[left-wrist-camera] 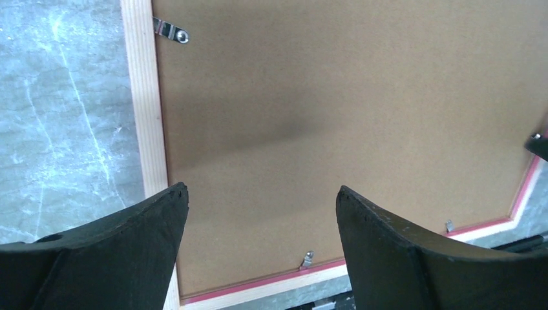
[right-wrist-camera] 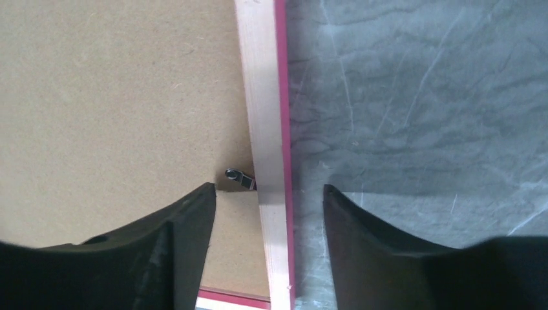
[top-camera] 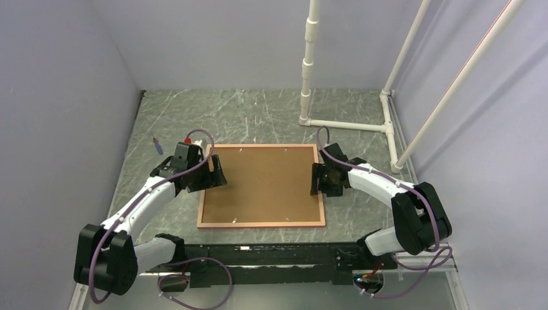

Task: Put the photo into the frame
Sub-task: Install the photo frame at the center of the board, then turn over the photo frame at the center of the board.

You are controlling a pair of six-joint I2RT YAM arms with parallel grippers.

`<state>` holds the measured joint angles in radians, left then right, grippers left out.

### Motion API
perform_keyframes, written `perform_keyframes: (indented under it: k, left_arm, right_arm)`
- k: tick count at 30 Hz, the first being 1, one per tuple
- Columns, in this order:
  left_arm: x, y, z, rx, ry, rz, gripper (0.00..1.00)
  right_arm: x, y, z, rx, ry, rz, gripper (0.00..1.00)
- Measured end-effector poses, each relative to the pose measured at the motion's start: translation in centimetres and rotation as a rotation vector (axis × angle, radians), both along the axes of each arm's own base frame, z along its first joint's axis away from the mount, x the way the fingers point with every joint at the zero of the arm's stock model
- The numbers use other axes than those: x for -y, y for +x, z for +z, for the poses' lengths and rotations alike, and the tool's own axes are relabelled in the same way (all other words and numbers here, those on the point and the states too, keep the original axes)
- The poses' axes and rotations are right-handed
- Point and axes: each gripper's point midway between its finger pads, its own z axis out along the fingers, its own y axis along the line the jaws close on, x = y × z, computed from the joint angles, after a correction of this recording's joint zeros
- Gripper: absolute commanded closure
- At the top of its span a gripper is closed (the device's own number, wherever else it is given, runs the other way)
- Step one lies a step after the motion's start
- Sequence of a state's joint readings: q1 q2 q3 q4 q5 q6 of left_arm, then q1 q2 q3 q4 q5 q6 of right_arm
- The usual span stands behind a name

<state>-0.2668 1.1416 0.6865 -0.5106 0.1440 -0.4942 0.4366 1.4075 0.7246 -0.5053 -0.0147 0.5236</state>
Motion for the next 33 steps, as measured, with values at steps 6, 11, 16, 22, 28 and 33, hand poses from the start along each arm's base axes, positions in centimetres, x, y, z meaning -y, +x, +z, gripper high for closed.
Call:
perform_keyframes:
  k: [6,11,16,22,28,33]
  left_arm:
    - [0.9,-0.8,1.5,0.049,-0.061,-0.044,0.01]
    - [2.1,-1.6,3.4,0.116,-0.114,-0.111,0.00]
    - [3.6,-2.3,5.2,0.183,-0.162,-0.188,0.01]
    - [6.6,-3.8,6.8,0.240,-0.214,-0.320,0.00]
    - [9.5,-5.7,7.4,0.265,-0.238,-0.452,0.00]
    - [10.7,-6.9,7.3,0.272,-0.224,-0.514,0.01]
  right_arm:
    - [-0.9,0.0,0.8,0.010,0.077,0.001,0.09]
    - [-1.5,-1.2,0.8,-0.004,0.137,0.012,0.07]
    - [-2.7,-1.1,0.7,-0.008,0.203,0.020,0.07]
    - [-4.3,0.6,0.9,-0.034,0.239,0.029,0.07]
    - [-5.5,2.6,1.3,-0.021,0.250,0.055,0.05]
    - [-5.2,2.4,1.8,-0.005,0.238,0.059,0.06]
